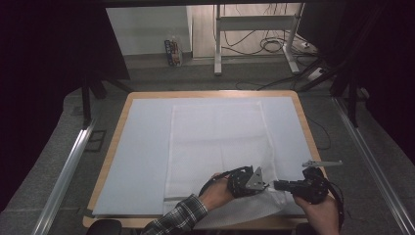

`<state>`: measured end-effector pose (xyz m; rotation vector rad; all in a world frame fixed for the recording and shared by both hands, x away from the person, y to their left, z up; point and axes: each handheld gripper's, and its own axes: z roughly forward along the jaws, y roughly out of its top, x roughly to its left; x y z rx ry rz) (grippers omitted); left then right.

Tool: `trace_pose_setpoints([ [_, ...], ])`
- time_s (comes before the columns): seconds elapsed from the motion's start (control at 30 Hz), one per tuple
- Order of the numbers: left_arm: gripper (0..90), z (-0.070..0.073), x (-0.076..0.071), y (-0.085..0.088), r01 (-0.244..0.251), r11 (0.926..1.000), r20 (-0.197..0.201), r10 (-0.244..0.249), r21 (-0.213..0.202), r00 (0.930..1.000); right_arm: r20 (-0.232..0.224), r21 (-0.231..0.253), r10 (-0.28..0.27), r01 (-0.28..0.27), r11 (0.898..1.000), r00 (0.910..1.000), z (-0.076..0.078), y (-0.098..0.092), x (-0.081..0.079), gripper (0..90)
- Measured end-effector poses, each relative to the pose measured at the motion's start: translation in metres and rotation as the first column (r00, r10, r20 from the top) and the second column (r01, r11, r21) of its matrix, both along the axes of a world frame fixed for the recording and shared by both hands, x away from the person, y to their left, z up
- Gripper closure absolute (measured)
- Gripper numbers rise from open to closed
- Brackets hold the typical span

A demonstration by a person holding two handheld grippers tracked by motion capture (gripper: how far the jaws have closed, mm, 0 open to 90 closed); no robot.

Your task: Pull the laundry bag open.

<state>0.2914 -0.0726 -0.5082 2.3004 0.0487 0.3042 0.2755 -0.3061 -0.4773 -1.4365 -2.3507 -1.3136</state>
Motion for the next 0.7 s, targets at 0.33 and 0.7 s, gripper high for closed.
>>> trace_pose_setpoints([
  [0.33,87.7,0.0011,0.0005,0.0027,-0.002,0.9999,-0.011,0.001,-0.015,0.9999,0.019,0.010,-0.028,0.028,1.000,0.9994,0.0003,-0.0031,-0.0011,86.6],
  [0.7,87.8,0.0017,-0.0003,0.0090,0.004,1.0000,0.002,-0.004,-0.003,1.0000,0.010,0.012,-0.035,0.035,0.999,0.9993,-0.0015,-0.0011,-0.0013,86.6],
])
